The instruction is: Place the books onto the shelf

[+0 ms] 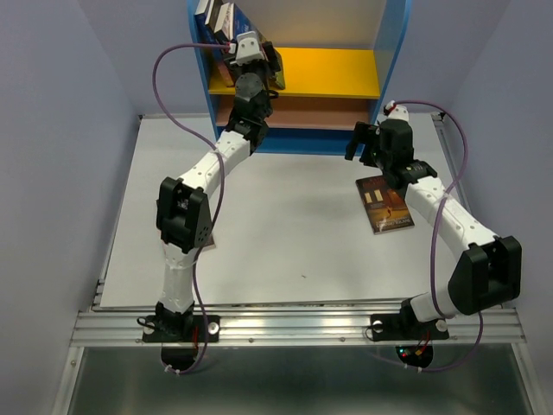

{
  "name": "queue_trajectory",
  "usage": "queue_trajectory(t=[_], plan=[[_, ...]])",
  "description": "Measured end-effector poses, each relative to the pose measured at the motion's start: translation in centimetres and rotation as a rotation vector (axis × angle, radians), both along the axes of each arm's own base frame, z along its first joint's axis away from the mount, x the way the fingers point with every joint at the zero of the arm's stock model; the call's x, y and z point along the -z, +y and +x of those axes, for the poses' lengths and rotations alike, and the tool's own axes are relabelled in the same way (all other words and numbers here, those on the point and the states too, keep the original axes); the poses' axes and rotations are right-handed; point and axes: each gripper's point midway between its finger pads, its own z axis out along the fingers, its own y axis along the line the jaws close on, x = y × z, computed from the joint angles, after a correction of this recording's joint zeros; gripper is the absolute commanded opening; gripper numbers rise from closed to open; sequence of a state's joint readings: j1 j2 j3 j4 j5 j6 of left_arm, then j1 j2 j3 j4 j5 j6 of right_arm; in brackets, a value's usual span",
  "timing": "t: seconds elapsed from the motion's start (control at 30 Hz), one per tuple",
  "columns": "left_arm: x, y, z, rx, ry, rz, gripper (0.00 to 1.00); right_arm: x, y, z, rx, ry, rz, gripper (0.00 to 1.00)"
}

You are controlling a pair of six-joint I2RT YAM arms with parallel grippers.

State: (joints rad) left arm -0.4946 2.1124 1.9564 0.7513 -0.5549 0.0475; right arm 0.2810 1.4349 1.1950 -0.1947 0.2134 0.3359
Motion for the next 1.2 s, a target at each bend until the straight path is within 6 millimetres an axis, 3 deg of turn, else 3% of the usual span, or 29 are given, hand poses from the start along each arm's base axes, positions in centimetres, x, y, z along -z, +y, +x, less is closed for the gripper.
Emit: queue_trajectory(t=[0.17, 0.67, 0.73, 0.77, 0.97, 1.1, 1.2], plan=[[-2.2, 1.0, -1.1, 0.001, -0.011, -0.019, 0.52, 0.4, 0.4, 0.0, -0.019, 0.010, 0.006, 1.00], [-3.8, 2.7, -0.2, -0.043, -0.012, -0.045, 0.51, 0.4, 0.5, 0.0, -0.029, 0.011, 0.006, 1.00], [-4.0, 2.9, 0.0, -0.049, -0.015, -0.046, 0.56, 0.4, 0.5, 0.0, -0.030, 0.011, 0.005, 1.00], [-4.1, 3.0, 0.0, -0.049, -0.017, -0.047, 0.67, 0.4, 0.5, 0.0, -0.032, 0.011, 0.004, 1.00], [-4.3, 2.5, -0.5, -0.011, -0.015, -0.036, 0.93, 0.4, 0.9, -0.1, -0.053, 0.013, 0.005, 1.00], [-4.6, 2.5, -2.7, 0.022, 0.024, -0.011, 0.99, 0.4, 1.2, -0.2, -0.075, 0.015, 0.011, 1.00], [-7.1, 3.8, -4.9, 0.019, 0.011, -0.016, 0.99, 0.4, 1.5, -0.2, -0.087, 0.017, 0.021, 1.00]])
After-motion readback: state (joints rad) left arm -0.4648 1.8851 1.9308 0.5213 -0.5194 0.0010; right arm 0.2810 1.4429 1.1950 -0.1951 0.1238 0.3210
